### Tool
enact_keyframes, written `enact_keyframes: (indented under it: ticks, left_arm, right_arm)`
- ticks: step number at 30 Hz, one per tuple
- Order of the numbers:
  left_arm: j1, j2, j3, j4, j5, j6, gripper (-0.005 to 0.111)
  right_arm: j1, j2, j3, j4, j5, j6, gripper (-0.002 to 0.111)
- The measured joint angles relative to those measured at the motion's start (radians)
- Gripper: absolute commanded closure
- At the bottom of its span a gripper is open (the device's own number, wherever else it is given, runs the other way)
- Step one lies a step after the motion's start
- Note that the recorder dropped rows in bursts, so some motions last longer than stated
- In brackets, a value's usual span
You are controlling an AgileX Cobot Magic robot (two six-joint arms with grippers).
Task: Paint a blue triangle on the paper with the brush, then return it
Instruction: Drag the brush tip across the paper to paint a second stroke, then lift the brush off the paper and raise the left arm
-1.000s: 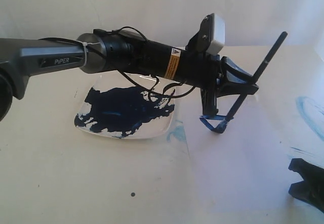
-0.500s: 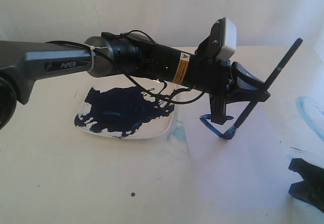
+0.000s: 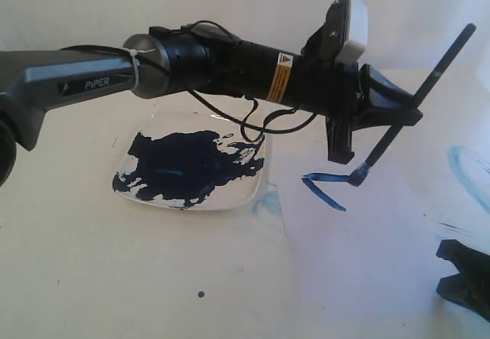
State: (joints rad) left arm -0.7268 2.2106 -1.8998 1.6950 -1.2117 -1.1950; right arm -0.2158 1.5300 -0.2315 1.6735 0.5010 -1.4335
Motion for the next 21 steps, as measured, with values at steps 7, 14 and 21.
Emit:
enact_keyframes:
  ticks: [7,14,21]
  left_arm:
    - [-0.009,-0.015,-0.048,-0.051,0.095,-0.019,0.107]
    - [-0.155,-0.015,-0.038,-0.293,0.677,0.144,0.107]
    - [-0.197,-0.015,-0.038,-0.725,0.856,0.405,0.107]
  right_arm:
    - [0.0,0.0,0.0,0.0,0.0,0.0,0.108]
    - [0.0,0.0,0.0,0.0,0.0,0.0,0.108]
    - [0.0,0.0,0.0,0.0,0.0,0.0,0.108]
